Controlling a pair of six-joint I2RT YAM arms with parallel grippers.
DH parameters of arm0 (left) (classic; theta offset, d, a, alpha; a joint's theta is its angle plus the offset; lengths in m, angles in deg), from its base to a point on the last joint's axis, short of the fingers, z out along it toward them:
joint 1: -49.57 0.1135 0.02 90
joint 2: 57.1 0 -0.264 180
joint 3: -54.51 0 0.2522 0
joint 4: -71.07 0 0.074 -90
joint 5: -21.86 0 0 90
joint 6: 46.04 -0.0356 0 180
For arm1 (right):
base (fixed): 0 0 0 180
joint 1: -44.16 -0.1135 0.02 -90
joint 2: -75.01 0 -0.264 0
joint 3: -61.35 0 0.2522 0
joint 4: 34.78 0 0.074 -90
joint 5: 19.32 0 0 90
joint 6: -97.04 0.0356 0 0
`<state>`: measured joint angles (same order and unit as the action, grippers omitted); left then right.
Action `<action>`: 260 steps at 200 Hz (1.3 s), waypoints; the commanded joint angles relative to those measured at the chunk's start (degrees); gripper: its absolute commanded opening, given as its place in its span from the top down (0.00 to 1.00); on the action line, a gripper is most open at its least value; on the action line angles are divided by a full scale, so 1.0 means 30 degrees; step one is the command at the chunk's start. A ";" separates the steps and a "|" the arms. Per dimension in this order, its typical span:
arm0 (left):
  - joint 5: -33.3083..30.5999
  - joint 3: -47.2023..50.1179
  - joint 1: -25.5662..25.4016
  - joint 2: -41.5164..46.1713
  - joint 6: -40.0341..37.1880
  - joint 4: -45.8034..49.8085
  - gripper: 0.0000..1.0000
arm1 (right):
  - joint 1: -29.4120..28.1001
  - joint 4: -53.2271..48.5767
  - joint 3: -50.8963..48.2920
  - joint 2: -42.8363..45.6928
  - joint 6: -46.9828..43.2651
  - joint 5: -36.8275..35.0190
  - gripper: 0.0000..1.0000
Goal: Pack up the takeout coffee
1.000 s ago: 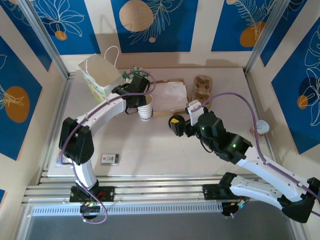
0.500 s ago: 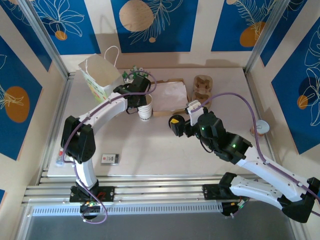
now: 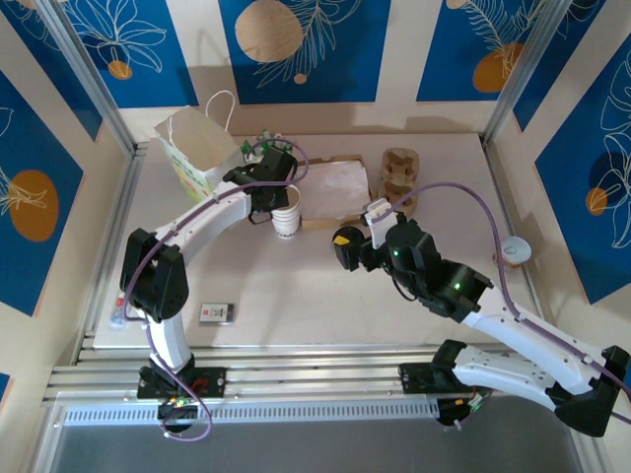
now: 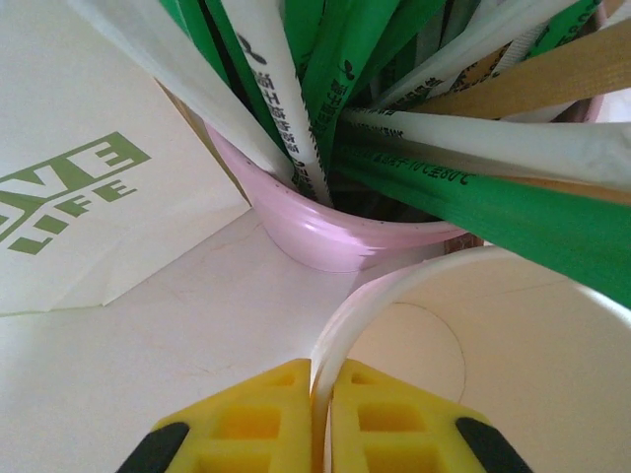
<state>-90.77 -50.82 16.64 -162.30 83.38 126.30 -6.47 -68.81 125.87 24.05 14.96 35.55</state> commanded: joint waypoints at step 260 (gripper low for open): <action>-0.0337 -0.0816 -0.0186 0.0382 -0.0331 0.1702 0.92 | -0.0462 0.0635 -0.0140 -0.2613 -0.0704 0.1366 0.01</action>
<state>-91.16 -51.09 16.64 -162.17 82.88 128.03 -7.39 -67.43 125.13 16.55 13.69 39.22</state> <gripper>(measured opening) 0.088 0.990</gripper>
